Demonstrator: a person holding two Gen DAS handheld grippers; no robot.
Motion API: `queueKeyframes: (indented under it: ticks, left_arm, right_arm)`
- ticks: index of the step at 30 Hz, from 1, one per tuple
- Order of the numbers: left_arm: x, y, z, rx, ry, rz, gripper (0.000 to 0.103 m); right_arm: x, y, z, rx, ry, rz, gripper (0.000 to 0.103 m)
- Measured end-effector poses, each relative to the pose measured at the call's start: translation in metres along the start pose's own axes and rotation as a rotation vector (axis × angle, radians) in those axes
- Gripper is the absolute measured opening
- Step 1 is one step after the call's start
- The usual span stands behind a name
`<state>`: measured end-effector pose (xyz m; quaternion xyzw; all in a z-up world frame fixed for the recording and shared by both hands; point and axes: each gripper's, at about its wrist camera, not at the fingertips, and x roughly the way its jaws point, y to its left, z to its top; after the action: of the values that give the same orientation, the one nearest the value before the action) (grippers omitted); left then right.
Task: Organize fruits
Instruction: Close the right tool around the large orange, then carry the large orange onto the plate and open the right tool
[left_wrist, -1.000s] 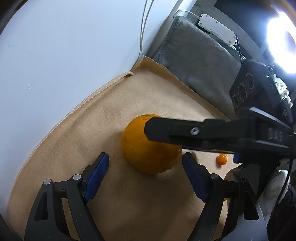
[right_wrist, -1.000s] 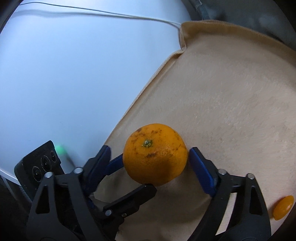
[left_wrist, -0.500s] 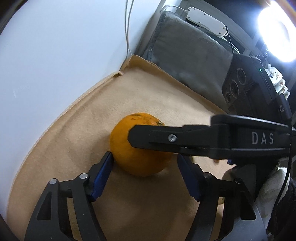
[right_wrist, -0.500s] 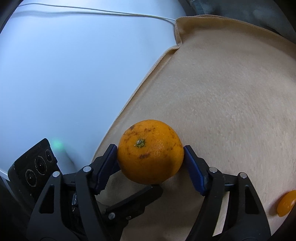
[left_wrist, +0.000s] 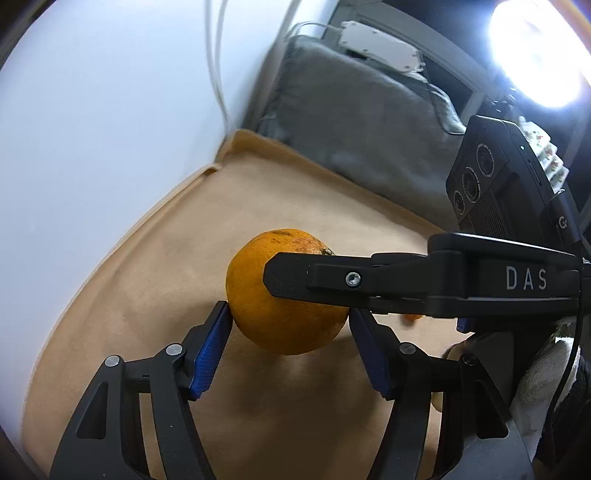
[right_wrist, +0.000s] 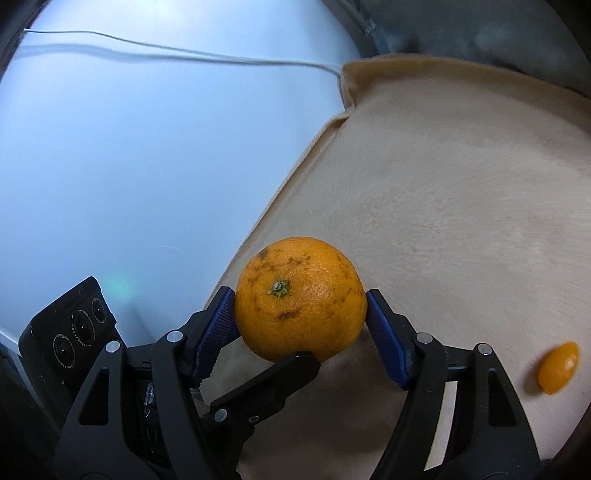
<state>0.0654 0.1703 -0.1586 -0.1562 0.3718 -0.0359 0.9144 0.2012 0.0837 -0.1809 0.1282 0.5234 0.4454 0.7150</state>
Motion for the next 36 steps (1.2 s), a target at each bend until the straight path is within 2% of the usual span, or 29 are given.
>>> queueKeyframes:
  ticks: [13, 24, 36]
  left_arm:
    - [-0.022, -0.065, 0.005, 0.129, -0.053, -0.048, 0.065]
    - [-0.030, -0.137, -0.002, 0.238, -0.068, -0.124, 0.065]
    - [-0.020, -0.210, -0.012, 0.336, -0.039, -0.227, 0.065]
  right_arm:
    - [-0.082, -0.002, -0.026, 0.010, -0.137, -0.014, 0.074]
    - [-0.160, -0.019, -0.059, 0.037, -0.254, -0.057, 0.074]
    - [-0.238, -0.051, -0.101, 0.096, -0.365, -0.130, 0.074]
